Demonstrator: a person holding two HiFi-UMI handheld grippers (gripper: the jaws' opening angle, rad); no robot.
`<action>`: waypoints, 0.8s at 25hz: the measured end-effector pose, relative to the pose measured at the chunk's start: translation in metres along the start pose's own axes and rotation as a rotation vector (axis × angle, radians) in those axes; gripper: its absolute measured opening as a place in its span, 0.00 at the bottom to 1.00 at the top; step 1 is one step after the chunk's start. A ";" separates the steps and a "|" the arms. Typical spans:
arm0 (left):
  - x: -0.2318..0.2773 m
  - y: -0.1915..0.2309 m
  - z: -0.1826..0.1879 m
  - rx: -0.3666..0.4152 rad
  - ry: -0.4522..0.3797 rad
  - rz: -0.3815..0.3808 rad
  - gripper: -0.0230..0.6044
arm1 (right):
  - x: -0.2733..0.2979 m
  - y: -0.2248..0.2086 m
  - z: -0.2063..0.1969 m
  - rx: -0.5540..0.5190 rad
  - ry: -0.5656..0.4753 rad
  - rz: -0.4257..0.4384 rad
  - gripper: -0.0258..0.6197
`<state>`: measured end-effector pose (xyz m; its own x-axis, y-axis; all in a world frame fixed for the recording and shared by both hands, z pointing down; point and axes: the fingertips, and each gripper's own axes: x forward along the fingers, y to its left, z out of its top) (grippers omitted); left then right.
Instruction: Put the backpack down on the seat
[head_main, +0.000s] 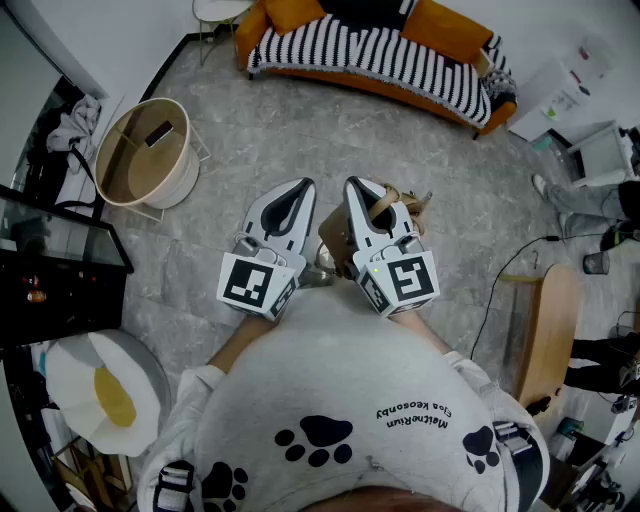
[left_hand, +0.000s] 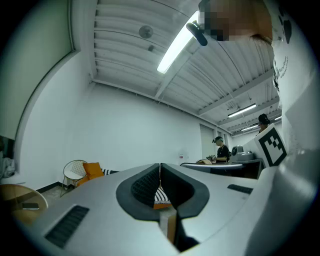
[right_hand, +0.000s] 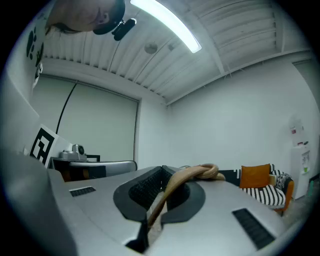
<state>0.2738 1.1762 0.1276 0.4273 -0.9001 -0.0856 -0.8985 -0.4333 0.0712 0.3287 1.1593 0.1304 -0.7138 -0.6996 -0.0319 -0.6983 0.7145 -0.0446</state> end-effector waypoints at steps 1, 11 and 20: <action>-0.002 0.002 -0.001 0.000 -0.001 0.000 0.07 | 0.001 0.002 -0.002 0.002 0.001 0.003 0.09; -0.010 0.023 0.001 -0.011 -0.015 -0.015 0.07 | 0.018 0.028 -0.001 -0.011 -0.008 0.027 0.09; 0.007 0.042 -0.006 -0.029 0.002 -0.010 0.07 | 0.039 0.007 -0.006 0.052 0.000 0.013 0.09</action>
<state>0.2400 1.1515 0.1358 0.4362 -0.8959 -0.0840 -0.8910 -0.4430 0.0988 0.2956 1.1366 0.1346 -0.7226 -0.6905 -0.0329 -0.6853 0.7218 -0.0963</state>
